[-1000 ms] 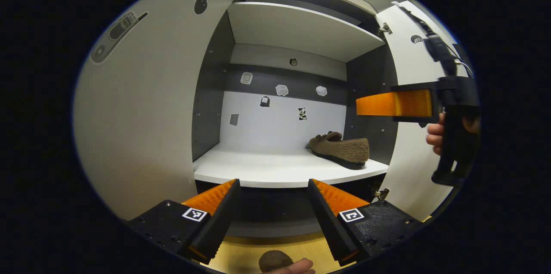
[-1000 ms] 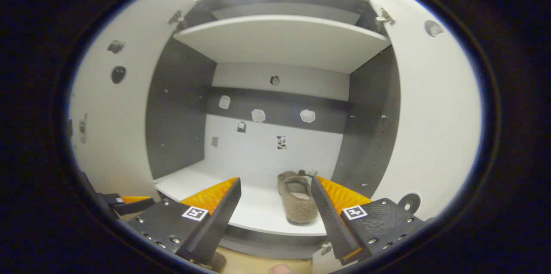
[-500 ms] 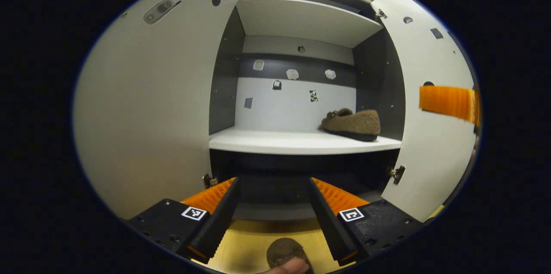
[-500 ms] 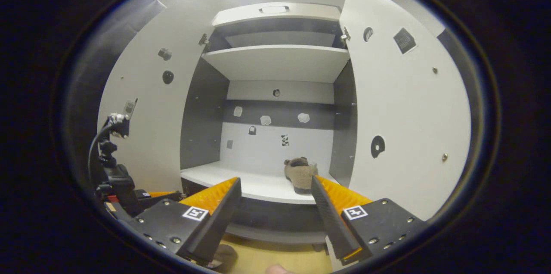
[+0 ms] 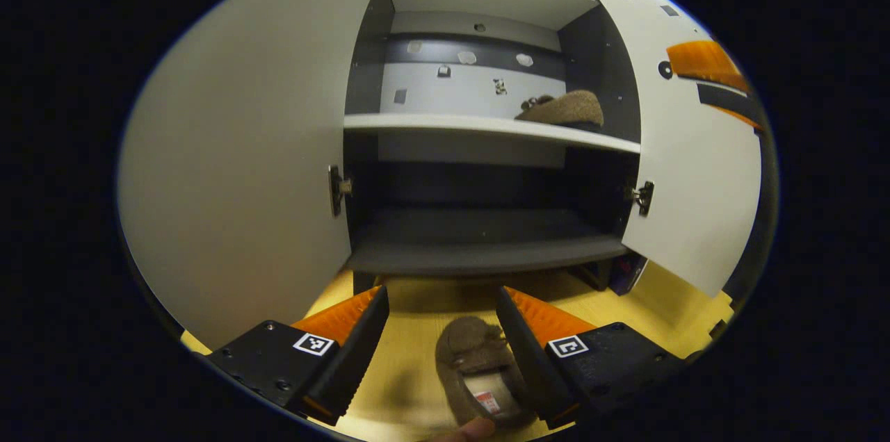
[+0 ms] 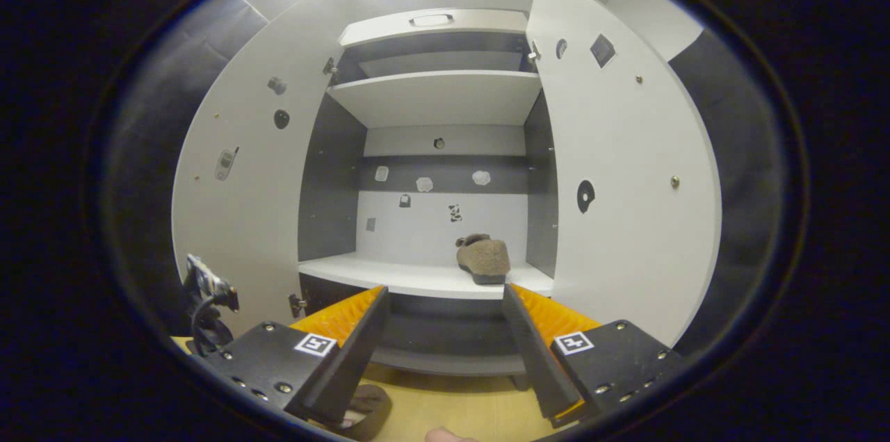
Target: Grab one shoe with the right hand and put it into the shoe cabinet, grab the other shoe with the left hand and put it into the shoe cabinet; then close the right door with the right hand and the left door with the left hand.
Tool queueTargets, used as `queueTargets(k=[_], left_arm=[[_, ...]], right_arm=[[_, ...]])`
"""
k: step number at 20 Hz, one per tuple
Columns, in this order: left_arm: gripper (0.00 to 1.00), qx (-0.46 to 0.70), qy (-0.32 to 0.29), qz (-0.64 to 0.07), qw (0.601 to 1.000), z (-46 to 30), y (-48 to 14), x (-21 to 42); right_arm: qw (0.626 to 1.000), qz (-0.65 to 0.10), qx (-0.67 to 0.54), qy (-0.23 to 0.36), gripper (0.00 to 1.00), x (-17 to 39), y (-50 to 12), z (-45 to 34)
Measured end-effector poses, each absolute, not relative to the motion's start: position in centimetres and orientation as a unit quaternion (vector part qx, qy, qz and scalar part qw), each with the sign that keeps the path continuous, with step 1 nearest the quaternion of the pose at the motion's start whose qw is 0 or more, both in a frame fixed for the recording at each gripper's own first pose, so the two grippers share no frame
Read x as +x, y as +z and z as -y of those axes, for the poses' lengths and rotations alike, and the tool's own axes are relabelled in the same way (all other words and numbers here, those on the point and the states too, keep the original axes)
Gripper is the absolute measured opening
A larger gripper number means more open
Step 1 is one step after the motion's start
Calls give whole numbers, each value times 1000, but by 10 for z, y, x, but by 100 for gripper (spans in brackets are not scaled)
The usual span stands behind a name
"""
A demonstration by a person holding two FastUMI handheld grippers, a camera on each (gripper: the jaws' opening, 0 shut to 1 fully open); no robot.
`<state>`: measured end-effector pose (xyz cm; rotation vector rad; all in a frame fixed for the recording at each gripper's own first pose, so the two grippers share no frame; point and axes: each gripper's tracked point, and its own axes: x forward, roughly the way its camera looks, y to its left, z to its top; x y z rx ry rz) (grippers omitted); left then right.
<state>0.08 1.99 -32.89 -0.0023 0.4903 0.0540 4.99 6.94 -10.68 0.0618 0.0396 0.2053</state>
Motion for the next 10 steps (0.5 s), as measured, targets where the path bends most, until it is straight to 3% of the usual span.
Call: queueTargets(k=[7,9,10], left_arm=[[95,-17,16,-359,933,-20,-411,-38],[86,-32,-1,-400,916,-11,-436,-43],[72,-32,-7,-437,899,-10,-452,-48]], right_arm=[[996,9,34,82,98,40,-86,-58],[995,6,38,89,98,39,-86,-61],[995,3,40,90,98,39,-87,-60]])
